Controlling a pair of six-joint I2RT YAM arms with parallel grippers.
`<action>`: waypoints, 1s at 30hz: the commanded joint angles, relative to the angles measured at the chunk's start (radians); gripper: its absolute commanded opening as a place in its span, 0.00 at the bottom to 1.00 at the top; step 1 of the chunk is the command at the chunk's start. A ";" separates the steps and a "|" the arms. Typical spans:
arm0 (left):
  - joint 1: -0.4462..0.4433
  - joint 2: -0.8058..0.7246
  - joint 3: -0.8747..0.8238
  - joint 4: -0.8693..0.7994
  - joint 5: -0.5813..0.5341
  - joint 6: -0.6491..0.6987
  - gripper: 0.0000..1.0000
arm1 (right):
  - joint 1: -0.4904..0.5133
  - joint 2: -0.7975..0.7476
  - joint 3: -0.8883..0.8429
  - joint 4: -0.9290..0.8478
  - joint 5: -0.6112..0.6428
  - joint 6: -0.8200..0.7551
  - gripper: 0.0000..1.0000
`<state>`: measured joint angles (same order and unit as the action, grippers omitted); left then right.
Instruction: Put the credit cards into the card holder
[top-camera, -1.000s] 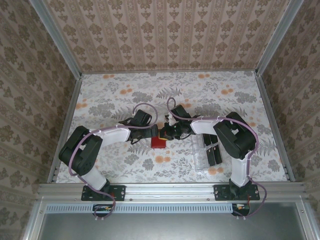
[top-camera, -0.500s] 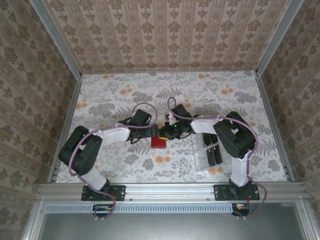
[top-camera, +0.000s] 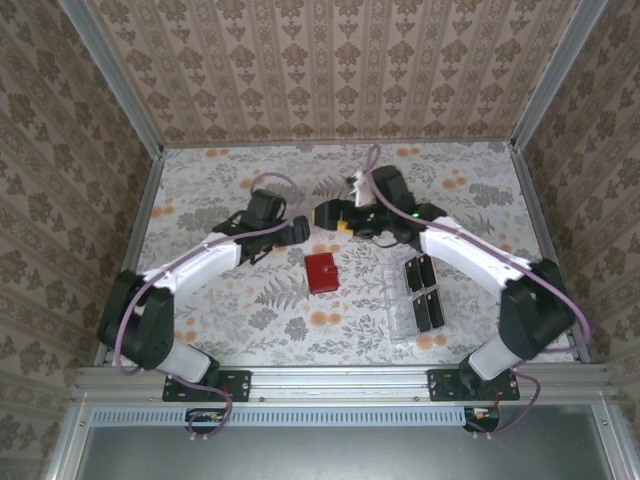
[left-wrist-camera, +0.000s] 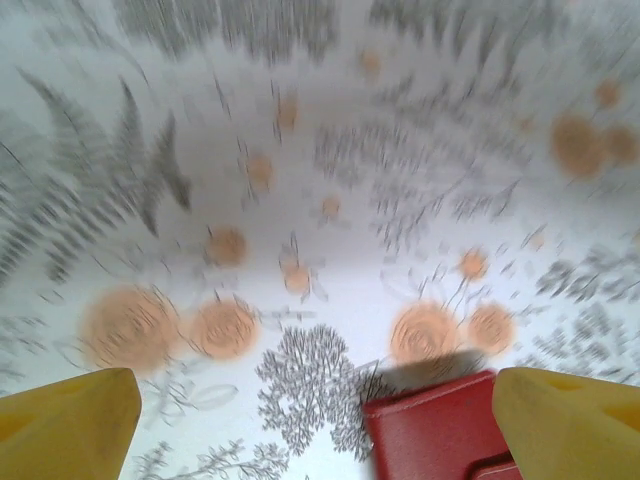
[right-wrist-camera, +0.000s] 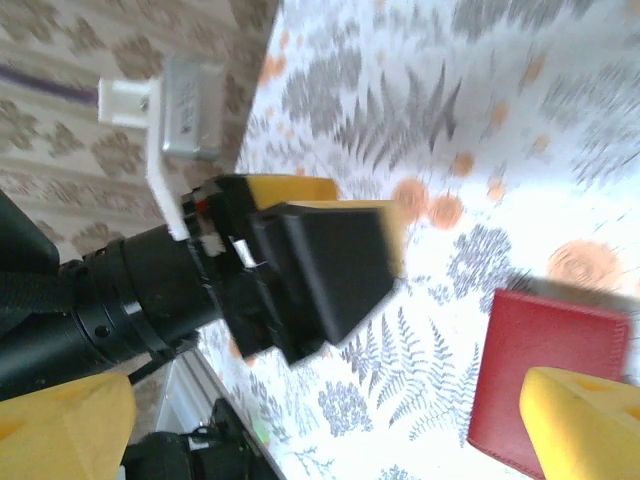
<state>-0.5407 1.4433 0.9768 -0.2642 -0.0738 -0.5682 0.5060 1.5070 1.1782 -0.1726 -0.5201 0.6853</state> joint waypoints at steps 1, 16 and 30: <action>0.037 -0.111 0.028 -0.073 -0.075 0.086 1.00 | -0.076 -0.103 -0.008 -0.151 0.089 -0.070 1.00; 0.181 -0.588 -0.448 0.450 -0.491 0.438 1.00 | -0.426 -0.390 -0.185 -0.227 0.489 -0.228 1.00; 0.334 -0.416 -0.598 0.650 -0.442 0.529 1.00 | -0.481 -0.403 -0.573 0.227 0.872 -0.422 1.00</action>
<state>-0.2146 0.9924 0.3969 0.2771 -0.5388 -0.0929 0.0338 1.0824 0.6262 -0.0711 0.2687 0.3599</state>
